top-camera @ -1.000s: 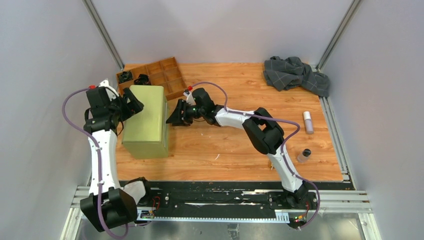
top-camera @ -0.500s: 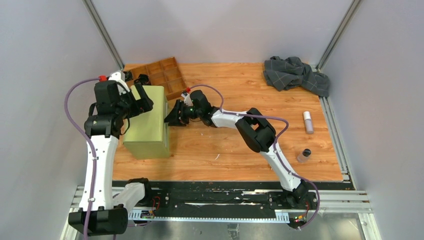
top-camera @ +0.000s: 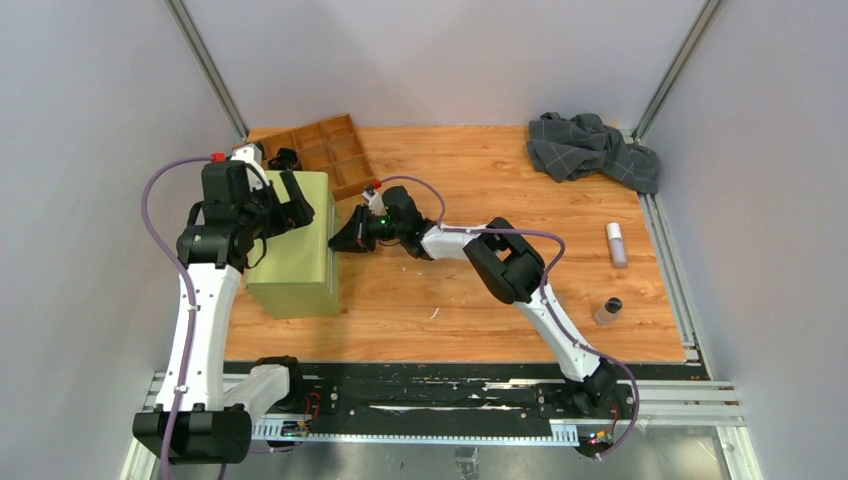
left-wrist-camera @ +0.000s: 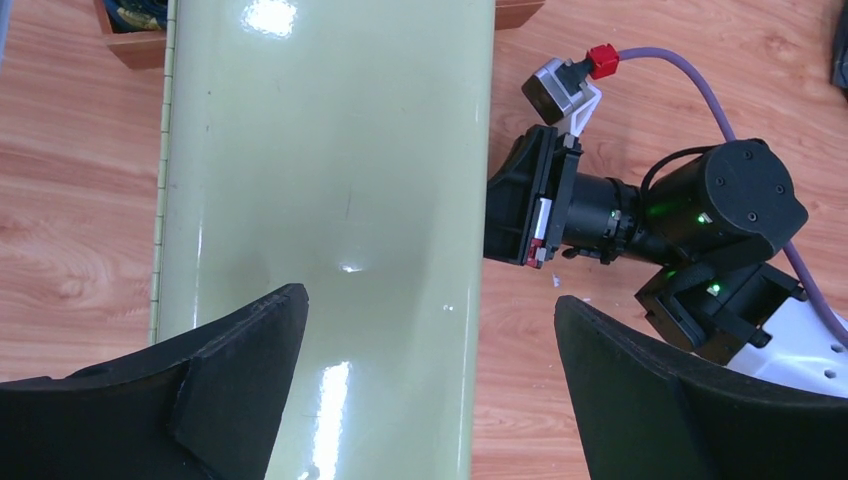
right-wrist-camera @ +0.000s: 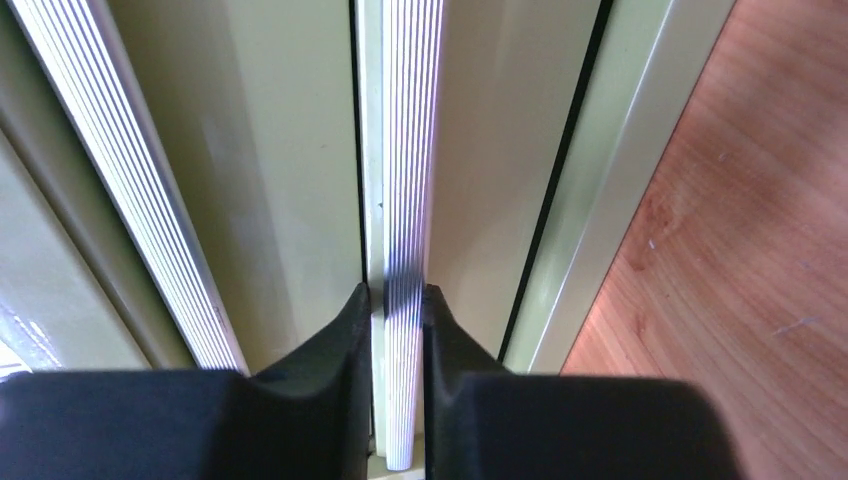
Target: Organize the makeup
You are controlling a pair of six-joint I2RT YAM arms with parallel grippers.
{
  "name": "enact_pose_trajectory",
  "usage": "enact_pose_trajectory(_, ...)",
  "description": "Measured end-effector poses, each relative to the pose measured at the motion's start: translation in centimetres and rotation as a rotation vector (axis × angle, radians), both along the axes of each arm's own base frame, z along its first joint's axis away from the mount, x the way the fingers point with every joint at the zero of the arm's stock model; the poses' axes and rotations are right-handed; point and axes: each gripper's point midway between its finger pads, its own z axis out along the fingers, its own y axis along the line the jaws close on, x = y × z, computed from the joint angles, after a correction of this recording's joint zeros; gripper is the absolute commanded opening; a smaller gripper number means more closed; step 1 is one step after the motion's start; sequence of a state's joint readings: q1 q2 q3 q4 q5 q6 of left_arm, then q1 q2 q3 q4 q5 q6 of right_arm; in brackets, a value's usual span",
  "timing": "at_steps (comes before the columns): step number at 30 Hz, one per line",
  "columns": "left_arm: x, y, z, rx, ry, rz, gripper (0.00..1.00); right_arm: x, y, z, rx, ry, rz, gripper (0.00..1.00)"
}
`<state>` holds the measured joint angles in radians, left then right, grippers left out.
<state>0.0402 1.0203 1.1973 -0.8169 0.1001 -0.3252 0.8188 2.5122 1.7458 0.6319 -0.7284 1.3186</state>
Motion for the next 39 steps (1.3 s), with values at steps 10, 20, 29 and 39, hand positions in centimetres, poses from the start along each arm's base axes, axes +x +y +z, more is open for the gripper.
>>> enact_pose_trajectory(10,-0.1,-0.9,0.0,-0.001,0.001,-0.031,0.98,-0.1,-0.9,-0.4,0.009,0.004,-0.042,0.01)
enact_pose_trajectory(20,0.1,-0.9,-0.4,0.001,0.013,-0.030,0.98,-0.3,-7.5,-0.3,-0.064,-0.011,-0.100,0.01)
enact_pose_trajectory(29,-0.2,-2.4,-0.9,0.015,0.035,-0.079,0.98,-0.6,-10.3,-0.4,-0.093,-0.027,-0.125,0.01)
enact_pose_trajectory(39,-0.4,-2.4,-1.3,0.028,0.054,-0.075,0.98,0.0,-13.1,-0.2,-0.106,-0.048,-0.165,0.13)
